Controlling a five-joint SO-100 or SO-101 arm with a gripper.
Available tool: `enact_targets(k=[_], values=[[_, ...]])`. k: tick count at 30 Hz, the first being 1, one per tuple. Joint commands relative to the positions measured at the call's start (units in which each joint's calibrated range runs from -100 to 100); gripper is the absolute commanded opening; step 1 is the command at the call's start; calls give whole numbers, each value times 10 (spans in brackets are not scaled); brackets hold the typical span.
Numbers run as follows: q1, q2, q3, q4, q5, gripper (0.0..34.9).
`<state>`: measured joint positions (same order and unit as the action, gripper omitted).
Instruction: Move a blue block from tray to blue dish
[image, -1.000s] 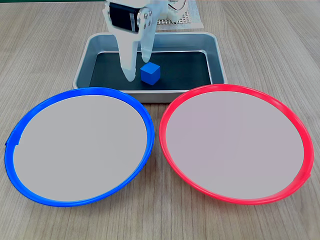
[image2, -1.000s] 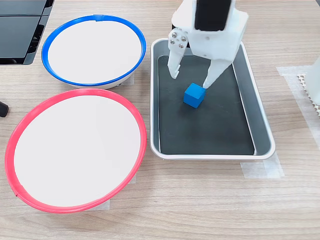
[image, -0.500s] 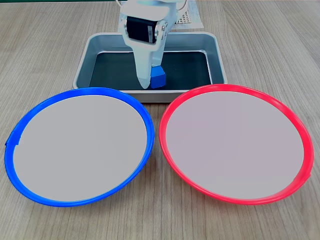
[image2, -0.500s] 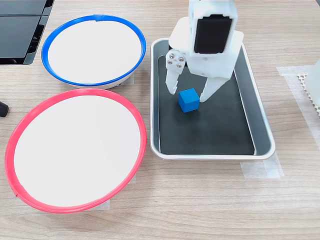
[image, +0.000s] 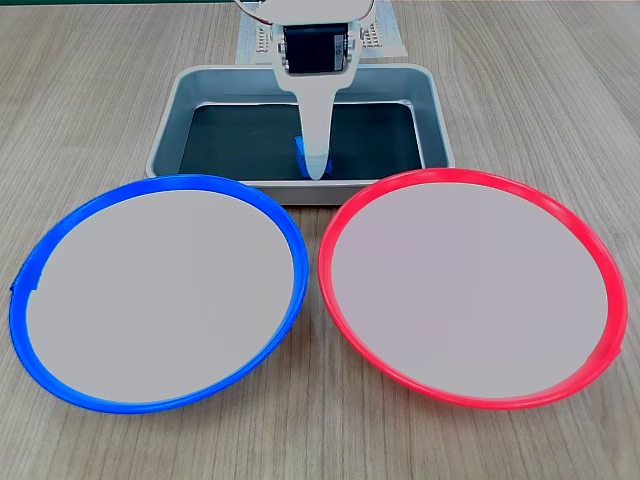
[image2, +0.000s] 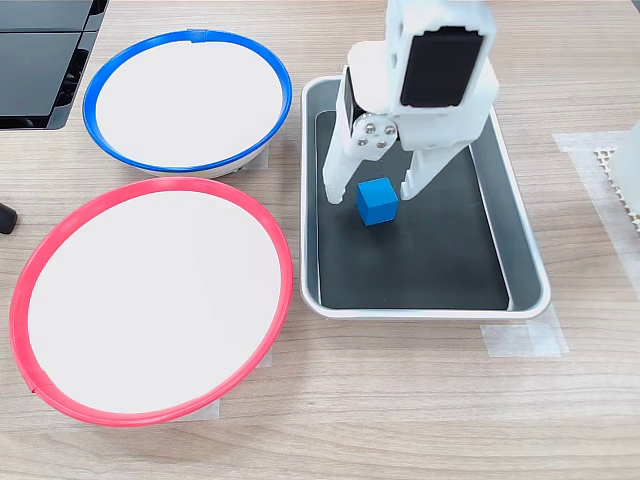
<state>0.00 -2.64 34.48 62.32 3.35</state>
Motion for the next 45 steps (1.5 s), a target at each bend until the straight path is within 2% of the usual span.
enact_targets(k=[1, 5, 7, 12, 15, 20, 22, 24, 26, 33, 34, 35, 36, 38, 40, 41, 45], values=[[4, -17, -6, 13, 43, 201], [14, -14, -8, 20, 67, 160], [17, -13, -4, 19, 73, 113], [22, -13, 0, 13, 76, 59], [24, -24, -1, 22, 80, 4], [-1, -104, -40, 123, 84, 3], [-4, -128, -80, 128, 71, 3], [7, -133, -128, 100, 55, 2], [25, -122, -160, 43, 46, 2], [81, 2, -160, -194, 65, 2], [86, 19, -160, -217, 70, 4], [91, 40, -159, -248, 74, 27], [96, 56, -158, -273, 80, 62], [103, 81, -148, -329, 89, 96], [109, 92, -131, -380, 99, 163], [110, 93, -122, -400, 102, 186], [112, 59, -78, -467, 102, 247]])
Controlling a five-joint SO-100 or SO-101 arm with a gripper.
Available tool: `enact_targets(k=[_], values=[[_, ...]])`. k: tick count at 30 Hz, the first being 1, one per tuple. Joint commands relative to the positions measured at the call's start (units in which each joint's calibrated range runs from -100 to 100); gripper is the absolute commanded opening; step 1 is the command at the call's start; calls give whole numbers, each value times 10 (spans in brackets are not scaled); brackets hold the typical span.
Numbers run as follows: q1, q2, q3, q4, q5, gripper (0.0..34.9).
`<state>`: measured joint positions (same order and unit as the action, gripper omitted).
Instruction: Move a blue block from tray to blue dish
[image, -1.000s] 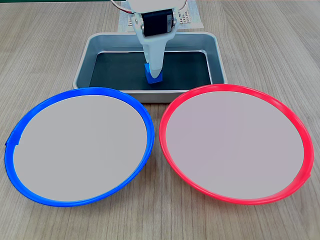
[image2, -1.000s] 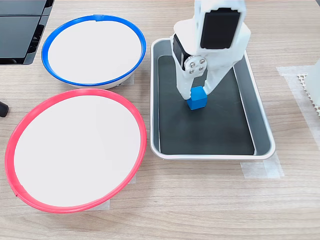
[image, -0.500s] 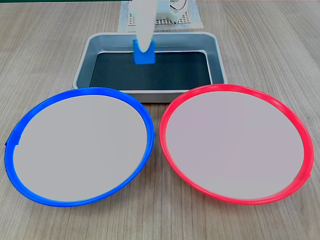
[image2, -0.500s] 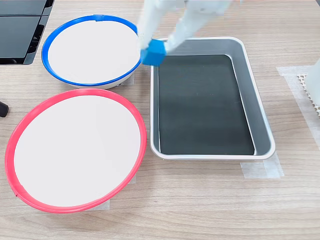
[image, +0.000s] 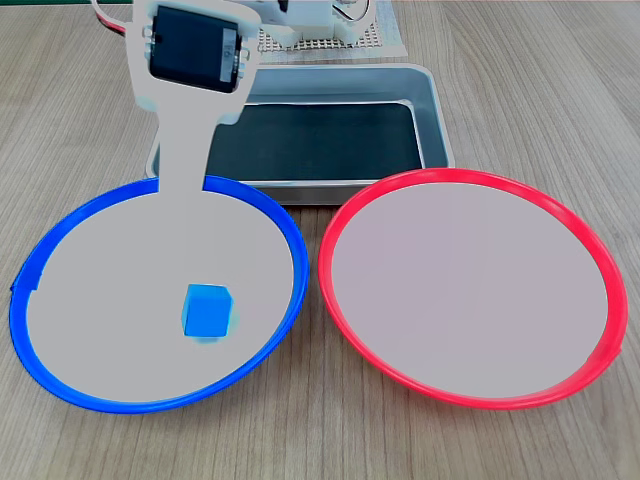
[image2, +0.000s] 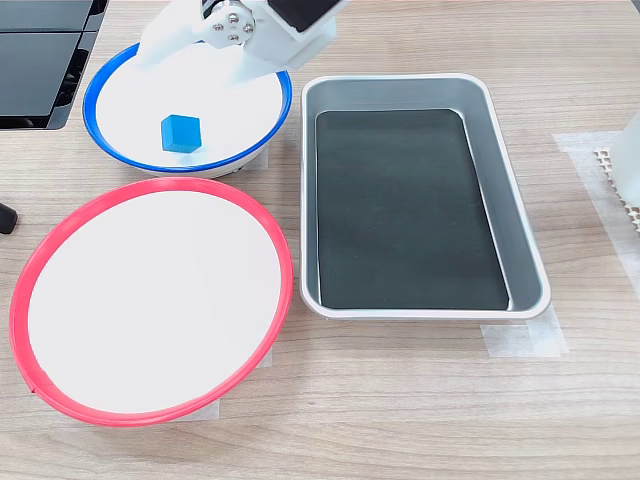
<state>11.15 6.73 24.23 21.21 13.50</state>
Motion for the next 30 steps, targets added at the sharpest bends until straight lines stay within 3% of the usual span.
enact_targets(k=[1, 3, 5, 6, 8, 14, 19, 22, 30], values=[[-3, -58, 49, -79, -2, 244], [-8, -119, 100, -124, -17, 174], [-16, -203, 157, -158, -50, 26], [-19, -243, 180, -159, -70, 3], [-31, -358, 247, -118, -109, 3], [-76, -654, 440, 111, -149, 2], [-101, -859, 597, 229, -159, 1], [-99, -940, 658, 271, -159, 1], [-80, -1057, 756, 278, -158, 1]])
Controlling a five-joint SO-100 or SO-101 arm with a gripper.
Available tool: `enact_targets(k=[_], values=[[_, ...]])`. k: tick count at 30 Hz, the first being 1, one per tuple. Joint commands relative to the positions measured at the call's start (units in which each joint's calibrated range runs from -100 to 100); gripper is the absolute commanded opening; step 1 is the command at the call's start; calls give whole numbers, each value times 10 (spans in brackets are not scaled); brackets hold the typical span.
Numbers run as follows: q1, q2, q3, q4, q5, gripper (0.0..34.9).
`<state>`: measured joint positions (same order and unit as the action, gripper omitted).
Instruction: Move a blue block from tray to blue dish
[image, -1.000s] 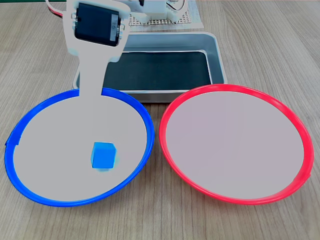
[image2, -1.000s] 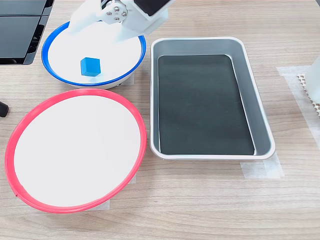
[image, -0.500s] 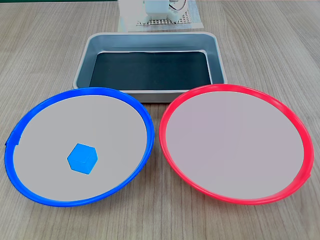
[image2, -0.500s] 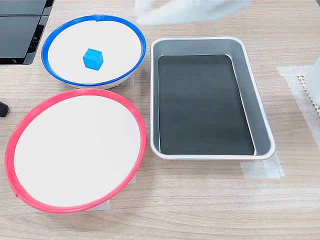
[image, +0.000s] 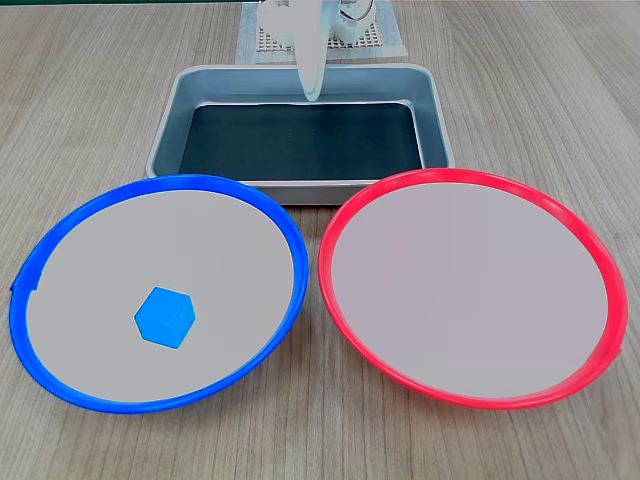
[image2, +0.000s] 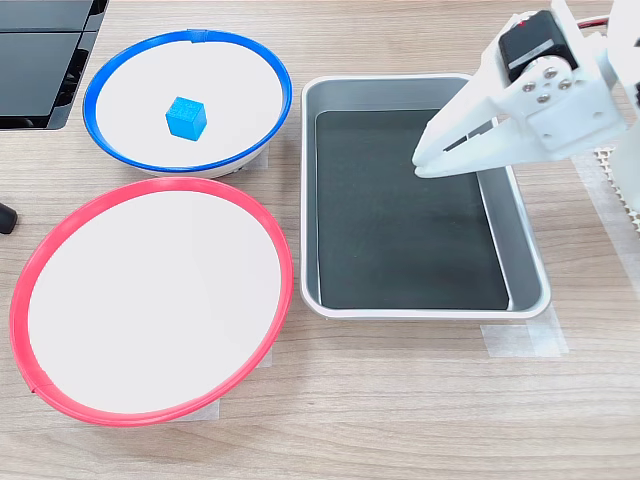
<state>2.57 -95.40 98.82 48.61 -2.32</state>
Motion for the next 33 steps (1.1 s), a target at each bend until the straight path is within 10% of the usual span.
enact_targets(k=[1, 33], values=[[5, -36, 10, 2, 0, 1], [1, -36, 12, -9, 3, 3]])
